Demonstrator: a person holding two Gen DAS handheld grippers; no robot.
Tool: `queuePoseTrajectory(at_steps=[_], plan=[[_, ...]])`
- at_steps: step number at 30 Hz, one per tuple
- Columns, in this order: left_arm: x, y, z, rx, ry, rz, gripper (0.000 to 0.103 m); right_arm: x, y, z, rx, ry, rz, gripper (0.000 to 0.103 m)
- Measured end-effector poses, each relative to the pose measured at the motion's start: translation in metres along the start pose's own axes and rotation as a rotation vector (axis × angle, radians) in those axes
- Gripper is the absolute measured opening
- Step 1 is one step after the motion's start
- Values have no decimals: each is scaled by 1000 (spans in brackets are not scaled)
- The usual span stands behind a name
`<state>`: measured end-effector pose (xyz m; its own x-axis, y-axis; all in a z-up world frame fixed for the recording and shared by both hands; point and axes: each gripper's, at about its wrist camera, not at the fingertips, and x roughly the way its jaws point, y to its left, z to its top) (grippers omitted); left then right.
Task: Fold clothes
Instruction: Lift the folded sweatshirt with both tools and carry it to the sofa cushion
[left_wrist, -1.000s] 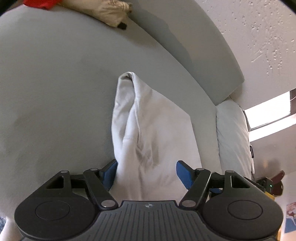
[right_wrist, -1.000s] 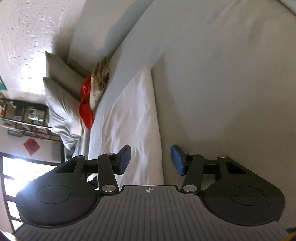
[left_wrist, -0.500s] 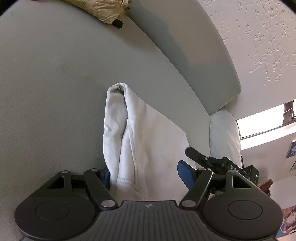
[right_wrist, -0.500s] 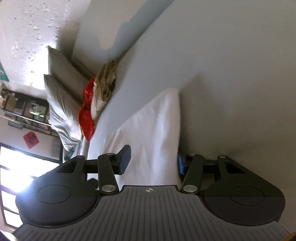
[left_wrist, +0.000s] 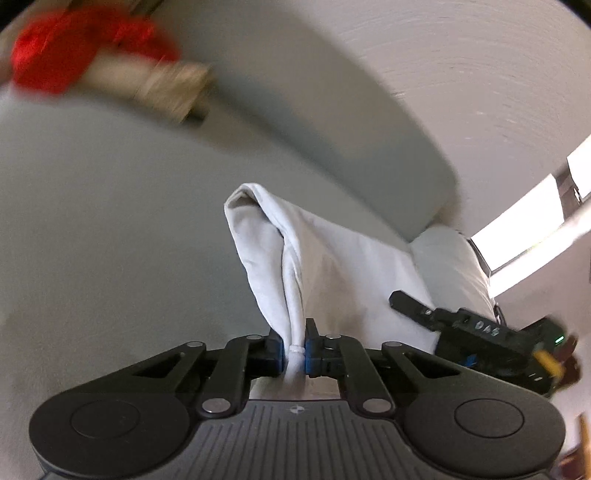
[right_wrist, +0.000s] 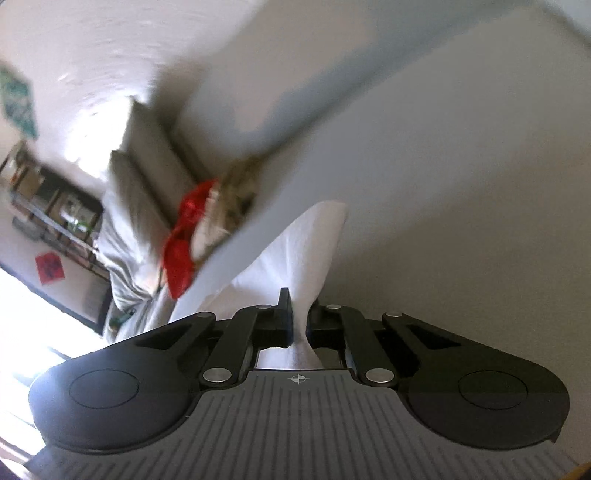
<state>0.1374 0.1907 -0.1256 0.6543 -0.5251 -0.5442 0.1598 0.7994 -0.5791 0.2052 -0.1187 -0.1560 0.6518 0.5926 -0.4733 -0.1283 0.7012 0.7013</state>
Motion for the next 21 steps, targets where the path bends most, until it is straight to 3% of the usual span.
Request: queuePoseTrajectory(at_steps=[5,11,16,21], plan=[[-54,-87,-27,252,-164,-12,7,-83,45,-6,-97,-139,38,5],[-91,-180,-73,471,-257,-148,7,-214,59,-43,-105,-361,30,5],[-62,-233,-104,534,-192,-249,7,-317,45,-72,-86,-498,-82,5],[14,-264,-133,537,-71,-265,7,-364,-2,-87,-26,-524,-264,5]])
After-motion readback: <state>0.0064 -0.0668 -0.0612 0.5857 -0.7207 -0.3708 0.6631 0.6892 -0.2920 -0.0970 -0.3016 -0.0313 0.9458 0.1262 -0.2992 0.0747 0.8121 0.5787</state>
